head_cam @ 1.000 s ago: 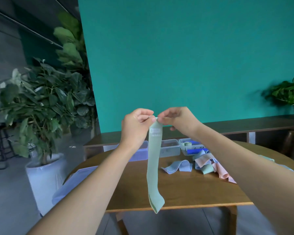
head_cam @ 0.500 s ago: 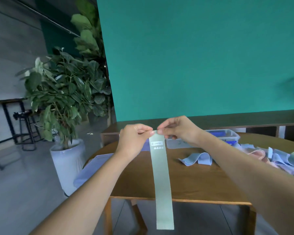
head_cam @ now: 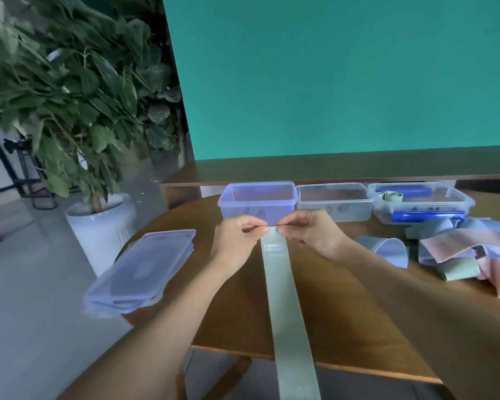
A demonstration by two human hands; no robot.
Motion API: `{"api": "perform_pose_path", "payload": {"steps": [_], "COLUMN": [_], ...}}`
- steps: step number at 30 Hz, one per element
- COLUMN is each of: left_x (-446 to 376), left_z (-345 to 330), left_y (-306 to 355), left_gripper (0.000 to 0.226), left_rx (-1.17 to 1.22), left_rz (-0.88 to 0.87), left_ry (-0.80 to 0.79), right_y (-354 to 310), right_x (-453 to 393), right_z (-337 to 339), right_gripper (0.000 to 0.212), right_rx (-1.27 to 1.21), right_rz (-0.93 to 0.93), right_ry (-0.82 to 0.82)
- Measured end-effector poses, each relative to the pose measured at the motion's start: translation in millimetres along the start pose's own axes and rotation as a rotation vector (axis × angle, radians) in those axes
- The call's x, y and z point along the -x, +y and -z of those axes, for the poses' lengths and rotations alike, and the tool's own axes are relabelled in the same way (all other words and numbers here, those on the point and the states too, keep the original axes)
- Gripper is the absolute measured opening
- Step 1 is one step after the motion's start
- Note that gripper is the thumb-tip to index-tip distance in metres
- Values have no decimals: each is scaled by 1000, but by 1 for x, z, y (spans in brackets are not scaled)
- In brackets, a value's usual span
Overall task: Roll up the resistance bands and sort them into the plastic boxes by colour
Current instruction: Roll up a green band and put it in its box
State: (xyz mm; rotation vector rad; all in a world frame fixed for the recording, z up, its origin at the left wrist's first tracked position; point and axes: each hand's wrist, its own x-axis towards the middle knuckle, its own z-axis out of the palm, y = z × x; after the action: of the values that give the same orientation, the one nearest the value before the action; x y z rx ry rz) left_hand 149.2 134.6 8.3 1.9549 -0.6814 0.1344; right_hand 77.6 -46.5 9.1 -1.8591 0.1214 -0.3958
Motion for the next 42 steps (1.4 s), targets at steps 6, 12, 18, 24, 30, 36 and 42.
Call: {"api": "perform_pose_path", "payload": {"steps": [6, 12, 18, 24, 30, 36, 42], "left_x": [-27, -40, -57, -71, -59, -11, 72], "left_z": [-23, -41, -53, -63, -59, -40, -12], "left_y": [-40, -62, -68, -70, -70, -60, -37], "left_gripper": [7, 6, 5, 8, 23, 16, 12], "left_rx": [140, 194, 249, 257, 124, -20, -128], "left_rz": [113, 181, 183, 199, 207, 222, 124], "left_ry": [-33, -24, 22, 91, 129, 58, -85], "right_y": [45, 68, 78, 80, 76, 65, 51], "right_x": [-34, -48, -59, -50, -25, 17, 74], "right_z": [1, -10, -16, -12, -11, -9, -9], "right_gripper": [17, 9, 13, 22, 22, 19, 12], "right_rx": [-34, -40, 57, 220, 450, 558, 523], "right_rz": [-55, -64, -42, -1, 70, 142, 245], "right_ry": [-31, 54, 197, 264, 193, 116, 20]}}
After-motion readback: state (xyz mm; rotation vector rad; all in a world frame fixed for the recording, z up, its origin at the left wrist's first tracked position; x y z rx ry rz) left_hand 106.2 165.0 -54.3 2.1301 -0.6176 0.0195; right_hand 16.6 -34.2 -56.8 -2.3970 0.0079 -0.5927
